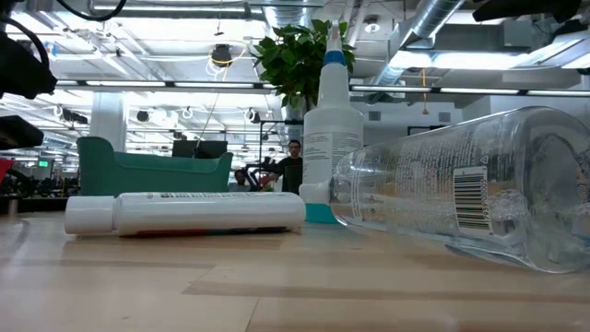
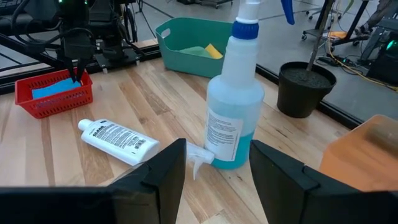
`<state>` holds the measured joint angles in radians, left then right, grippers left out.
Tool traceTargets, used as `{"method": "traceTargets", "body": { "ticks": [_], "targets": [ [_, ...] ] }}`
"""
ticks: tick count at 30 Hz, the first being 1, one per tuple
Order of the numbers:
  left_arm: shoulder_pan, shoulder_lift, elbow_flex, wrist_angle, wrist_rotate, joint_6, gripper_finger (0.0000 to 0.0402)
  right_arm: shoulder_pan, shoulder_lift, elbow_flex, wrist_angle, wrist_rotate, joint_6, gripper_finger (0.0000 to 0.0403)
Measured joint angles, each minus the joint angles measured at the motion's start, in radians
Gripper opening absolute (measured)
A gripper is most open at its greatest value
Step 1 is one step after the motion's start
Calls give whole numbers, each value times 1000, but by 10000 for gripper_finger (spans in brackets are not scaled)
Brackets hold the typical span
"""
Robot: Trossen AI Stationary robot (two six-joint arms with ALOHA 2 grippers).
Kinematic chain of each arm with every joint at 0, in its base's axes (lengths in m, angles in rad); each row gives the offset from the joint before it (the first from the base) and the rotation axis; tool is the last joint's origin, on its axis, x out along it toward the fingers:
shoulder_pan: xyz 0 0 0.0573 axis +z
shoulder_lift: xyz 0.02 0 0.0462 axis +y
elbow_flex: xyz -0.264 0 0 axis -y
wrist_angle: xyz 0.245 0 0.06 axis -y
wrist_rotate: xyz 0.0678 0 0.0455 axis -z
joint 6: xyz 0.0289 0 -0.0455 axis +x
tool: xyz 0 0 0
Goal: Pick & Place Kitchen Items
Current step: Put the blue sponge into the red bin
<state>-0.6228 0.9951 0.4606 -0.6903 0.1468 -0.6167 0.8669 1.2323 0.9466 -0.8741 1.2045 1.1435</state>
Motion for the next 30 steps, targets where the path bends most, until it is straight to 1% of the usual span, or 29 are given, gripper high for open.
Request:
{"method": "traceTargets", "body": {
  "ticks": [12, 18, 23, 30],
  "targets": [
    [0, 0, 1, 0, -4, 0, 74, 0, 0, -1, 0, 0, -2, 171],
    [0, -14, 1, -1, -4, 1, 89, 0, 0, -1, 0, -1, -2, 171],
    [0, -88, 1, -2, -4, 1, 90, 0, 0, -1, 0, -1, -2, 171],
    [0, -241, 1, 6, -4, 2, 90, 0, 0, -1, 0, -2, -2, 171]
  ]
}}
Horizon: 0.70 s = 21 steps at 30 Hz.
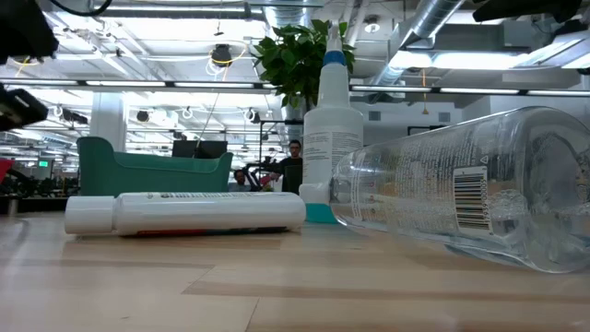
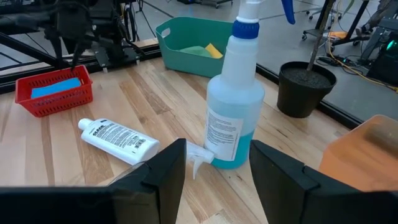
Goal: Pick & Place Kitchen Items
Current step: Put the blue sponge into the red bin
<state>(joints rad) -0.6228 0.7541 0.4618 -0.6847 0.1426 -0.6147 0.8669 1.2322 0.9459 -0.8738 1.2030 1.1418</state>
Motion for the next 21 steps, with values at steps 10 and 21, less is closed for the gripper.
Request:
{"method": "traceTargets", "body": {
  "ticks": [10, 21],
  "targets": [
    [0, -155, 1, 109, -146, 112, 90, -2, 0, 0, 0, 1, -16, 171],
    [0, -165, 1, 200, -250, 164, 90, -6, 0, 0, 0, 1, -8, 171]
  ]
}}
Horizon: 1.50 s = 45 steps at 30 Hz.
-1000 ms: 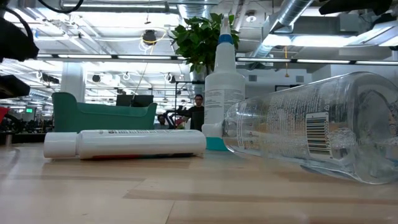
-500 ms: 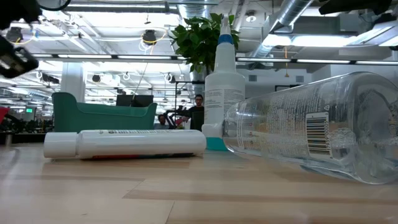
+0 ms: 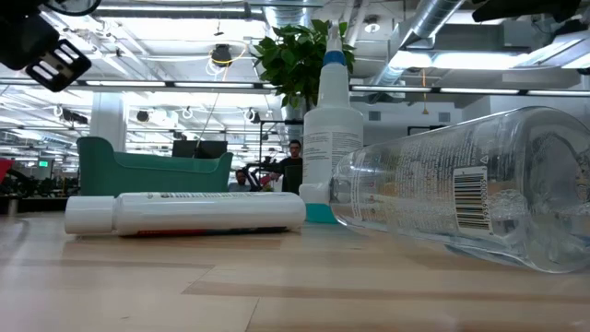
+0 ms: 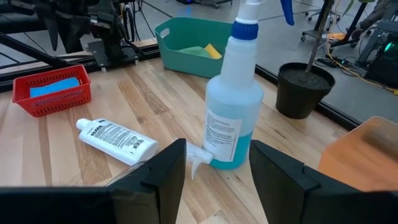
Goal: Pick & Place Kitchen Items
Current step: Put the blue sponge into the red bin
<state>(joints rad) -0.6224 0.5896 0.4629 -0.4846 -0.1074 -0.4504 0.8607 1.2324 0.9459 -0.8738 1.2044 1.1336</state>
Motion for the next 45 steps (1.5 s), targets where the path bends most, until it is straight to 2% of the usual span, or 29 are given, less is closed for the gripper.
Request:
{"method": "traceTargets", "body": {
  "ticks": [7, 16, 22, 33, 37, 45],
  "targets": [
    [0, 0, 0, 79, -41, 57, 90, -1, 0, 0, -1, -2, 9, 171],
    [0, 67, 0, 305, -229, 233, 90, -1, 0, -10, -1, -15, 18, 171],
    [0, 170, 0, 360, -392, 238, 90, -1, 0, -34, -1, -34, 46, 171],
    [1, 323, 0, 450, -577, 244, 90, -9, 0, -34, -3, -49, 56, 171],
    [1, 347, -1, 487, -619, 261, 90, -41, 0, -34, -4, -96, 56, 171],
    [7, 372, -1, 636, -627, 367, 90, -102, 0, -34, -20, -207, 45, 171]
  ]
}}
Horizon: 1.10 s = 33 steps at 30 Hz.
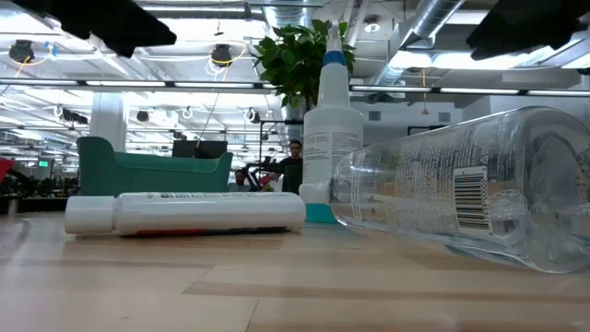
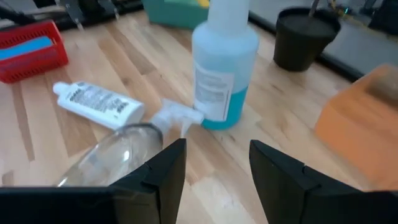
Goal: Pick & Place Kitchen Items
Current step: Put the blue sponge into the red bin
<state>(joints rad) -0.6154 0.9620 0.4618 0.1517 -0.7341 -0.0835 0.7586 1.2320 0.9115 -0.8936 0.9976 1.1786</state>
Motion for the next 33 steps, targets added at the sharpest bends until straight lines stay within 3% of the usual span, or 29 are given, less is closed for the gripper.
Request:
{"method": "traceTargets", "body": {
  "ticks": [10, 19, 33],
  "targets": [
    [-1, 41, 0, 39, 10, 19, 90, -43, 13, 0, 0, -116, 1, 171],
    [-2, 69, 0, 39, 35, 16, 90, -79, 151, 0, 0, -297, 7, 171],
    [-1, 68, 0, 59, 36, -3, 90, -79, 339, 0, -2, -479, 205, 171]
  ]
}}
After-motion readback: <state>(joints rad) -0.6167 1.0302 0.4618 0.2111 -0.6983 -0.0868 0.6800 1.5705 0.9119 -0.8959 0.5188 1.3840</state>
